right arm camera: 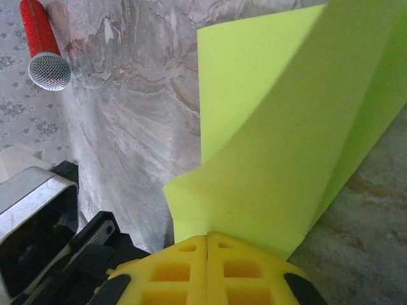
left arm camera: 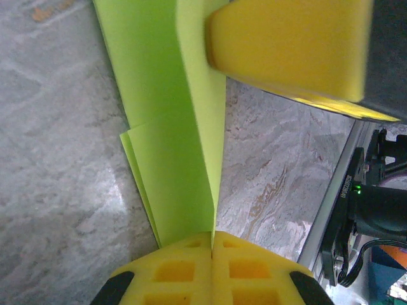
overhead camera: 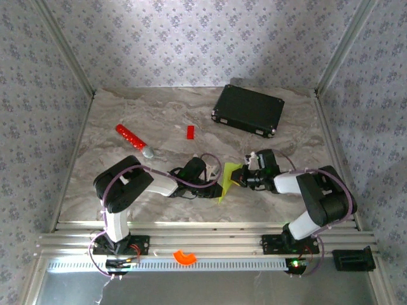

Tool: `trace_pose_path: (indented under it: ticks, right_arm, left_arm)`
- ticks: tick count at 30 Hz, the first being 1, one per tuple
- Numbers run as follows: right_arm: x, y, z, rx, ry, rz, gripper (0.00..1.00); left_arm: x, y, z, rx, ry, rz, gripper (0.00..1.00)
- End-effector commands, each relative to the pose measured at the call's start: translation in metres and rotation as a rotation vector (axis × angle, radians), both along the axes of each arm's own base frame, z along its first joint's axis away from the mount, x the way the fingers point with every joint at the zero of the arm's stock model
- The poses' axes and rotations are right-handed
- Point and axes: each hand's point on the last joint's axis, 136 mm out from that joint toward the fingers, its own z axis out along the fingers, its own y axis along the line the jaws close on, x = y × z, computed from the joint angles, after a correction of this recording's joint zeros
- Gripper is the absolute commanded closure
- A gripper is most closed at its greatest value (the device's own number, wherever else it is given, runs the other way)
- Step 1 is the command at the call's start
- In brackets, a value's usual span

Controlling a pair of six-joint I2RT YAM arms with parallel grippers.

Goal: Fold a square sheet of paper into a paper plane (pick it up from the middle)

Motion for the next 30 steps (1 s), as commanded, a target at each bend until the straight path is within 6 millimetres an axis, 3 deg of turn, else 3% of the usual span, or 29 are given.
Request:
trace_pose_path:
  ticks: [1, 13, 22, 27, 30]
  right_arm:
    - [0.007, 0.007, 0.004, 0.027, -0.007, 0.008, 0.97]
    - [0.007, 0.013, -0.003, 0.018, 0.012, 0.019, 0.97]
    - [-0.007, -0.003, -0.04, -0.182, 0.113, 0.034, 0.97]
    - [-0.017, -0.007, -0.056, -0.268, 0.161, 0.064, 0.97]
    - [-0.019, -0.008, -0.06, -0.288, 0.172, 0.067, 0.97]
  left_arm:
    - [-0.01, 0.024, -0.036, 0.117, 0.077, 0.028, 1.0]
    - [-0.011, 0.025, -0.037, 0.119, 0.078, 0.028, 1.0]
    - [-0.013, 0.024, -0.029, 0.112, 0.065, 0.006, 1.0]
    - [-0.02, 0.022, -0.018, 0.127, 0.04, -0.041, 0.87]
    - [-0.026, 0.025, -0.016, 0.145, 0.036, -0.055, 0.85]
